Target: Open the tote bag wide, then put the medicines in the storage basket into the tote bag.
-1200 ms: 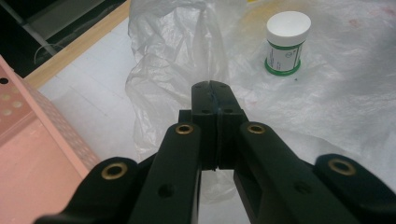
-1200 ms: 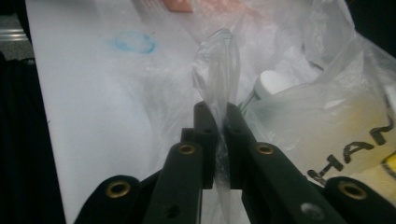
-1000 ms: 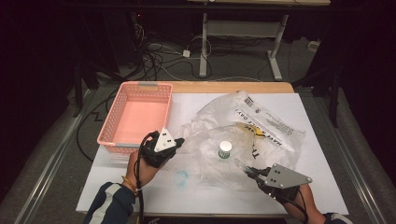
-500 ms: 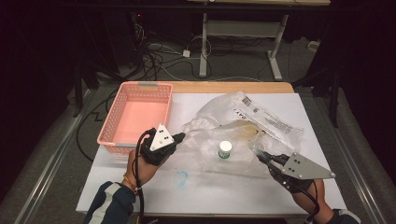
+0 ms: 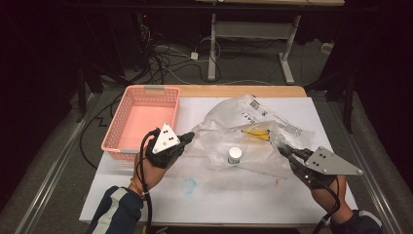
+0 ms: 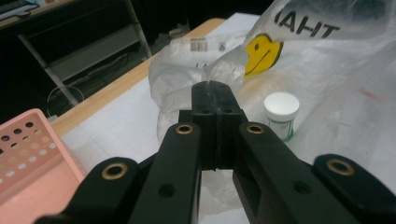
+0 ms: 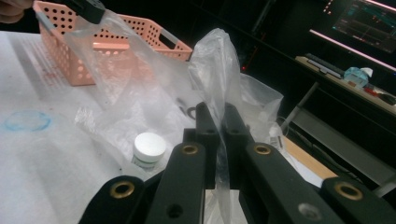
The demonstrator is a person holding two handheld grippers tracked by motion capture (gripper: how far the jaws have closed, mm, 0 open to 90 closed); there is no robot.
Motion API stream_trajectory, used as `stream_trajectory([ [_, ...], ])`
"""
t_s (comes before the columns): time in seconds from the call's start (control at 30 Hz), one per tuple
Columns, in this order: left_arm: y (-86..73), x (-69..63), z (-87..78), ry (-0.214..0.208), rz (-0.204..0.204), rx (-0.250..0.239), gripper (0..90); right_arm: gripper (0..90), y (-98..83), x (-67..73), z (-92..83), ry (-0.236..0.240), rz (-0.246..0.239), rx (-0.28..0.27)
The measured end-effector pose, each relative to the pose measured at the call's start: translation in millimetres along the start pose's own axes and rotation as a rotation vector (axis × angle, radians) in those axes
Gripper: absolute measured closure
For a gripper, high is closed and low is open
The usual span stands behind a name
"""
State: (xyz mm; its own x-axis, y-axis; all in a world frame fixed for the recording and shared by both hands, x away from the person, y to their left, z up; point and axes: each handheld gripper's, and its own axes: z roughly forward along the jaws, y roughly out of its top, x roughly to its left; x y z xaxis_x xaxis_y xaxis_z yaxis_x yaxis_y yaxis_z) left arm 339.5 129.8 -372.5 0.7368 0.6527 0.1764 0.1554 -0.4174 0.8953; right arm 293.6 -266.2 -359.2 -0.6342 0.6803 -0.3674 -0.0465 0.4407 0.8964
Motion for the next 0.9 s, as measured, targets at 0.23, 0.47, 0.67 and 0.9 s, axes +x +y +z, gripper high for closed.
stream_trajectory([
  [0.23,14.8,1.5,-9.7,0.033,-0.004,-0.063,87.6,89.9,11.2,-12.5,-1.4,-0.034,-0.004,-0.036],
  [0.47,35.4,3.0,-10.0,0.070,-0.020,-0.133,87.5,90.0,24.2,-29.4,-3.2,-0.080,0.021,-0.089],
  [0.67,50.3,1.4,2.4,0.111,-0.009,-0.179,87.5,90.0,32.5,-44.6,5.5,-0.126,0.046,-0.141],
  [0.9,68.8,8.1,13.2,0.139,-0.029,-0.232,87.5,90.0,43.7,-66.1,24.8,-0.183,0.065,-0.159],
])
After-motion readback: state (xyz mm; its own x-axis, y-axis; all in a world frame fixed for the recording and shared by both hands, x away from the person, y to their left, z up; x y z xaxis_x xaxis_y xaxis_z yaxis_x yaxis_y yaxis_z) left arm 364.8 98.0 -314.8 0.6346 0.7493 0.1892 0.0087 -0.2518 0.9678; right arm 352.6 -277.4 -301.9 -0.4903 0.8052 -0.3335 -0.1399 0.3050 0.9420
